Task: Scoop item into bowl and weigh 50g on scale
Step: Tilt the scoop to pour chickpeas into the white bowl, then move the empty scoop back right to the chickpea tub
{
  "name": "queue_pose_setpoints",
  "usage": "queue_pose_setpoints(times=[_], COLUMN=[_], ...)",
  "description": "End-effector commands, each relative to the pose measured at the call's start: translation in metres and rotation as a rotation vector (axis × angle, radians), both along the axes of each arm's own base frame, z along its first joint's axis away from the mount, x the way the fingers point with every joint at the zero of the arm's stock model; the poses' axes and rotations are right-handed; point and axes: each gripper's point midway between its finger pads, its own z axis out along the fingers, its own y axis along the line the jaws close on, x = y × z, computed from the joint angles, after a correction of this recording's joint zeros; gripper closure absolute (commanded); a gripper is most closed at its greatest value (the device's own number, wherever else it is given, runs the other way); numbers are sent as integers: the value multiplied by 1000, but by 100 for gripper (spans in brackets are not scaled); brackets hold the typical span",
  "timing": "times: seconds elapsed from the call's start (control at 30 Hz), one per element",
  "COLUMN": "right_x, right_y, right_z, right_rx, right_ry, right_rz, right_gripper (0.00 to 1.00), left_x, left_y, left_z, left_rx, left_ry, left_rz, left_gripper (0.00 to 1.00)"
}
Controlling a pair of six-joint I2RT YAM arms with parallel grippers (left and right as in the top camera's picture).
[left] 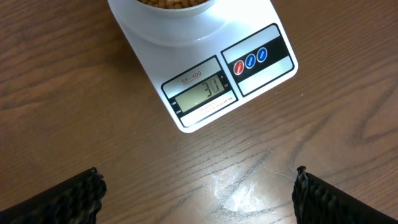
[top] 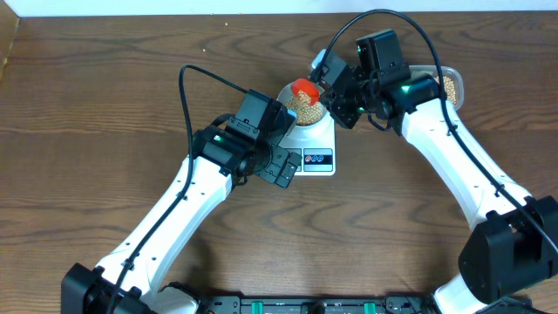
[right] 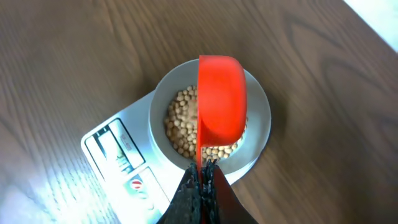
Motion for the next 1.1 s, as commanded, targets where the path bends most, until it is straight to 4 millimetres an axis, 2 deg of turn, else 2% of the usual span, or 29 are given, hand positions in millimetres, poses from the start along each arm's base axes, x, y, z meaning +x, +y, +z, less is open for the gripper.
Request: queue_pose_setpoints(times=[0.0,0.37,0.57,0.73,0.9,1.07], right_x=[-3,-2,4,8,13,18], right_y=[4,4,3,-1,-27,-68], right_z=[5,6,10,26,57,73], right_rx=[-33,-41,11,132,284,347], right_ry=[-66,-83,-50,-1,50,88], right_rz=[90,108,29,-46,-151,-295], right_gripper=[99,99,99,99,99,99], left_x=[2,2,2,2,2,2], left_y=[3,3,3,3,3,3], left_z=[3,3,3,3,3,3], left_rx=[9,9,9,9,9,9], left_ry=[-15,-15,-15,-15,-15,-15], left_rz=[-6,-6,-6,-6,-6,-6], left_gripper=[2,2,2,2,2,2])
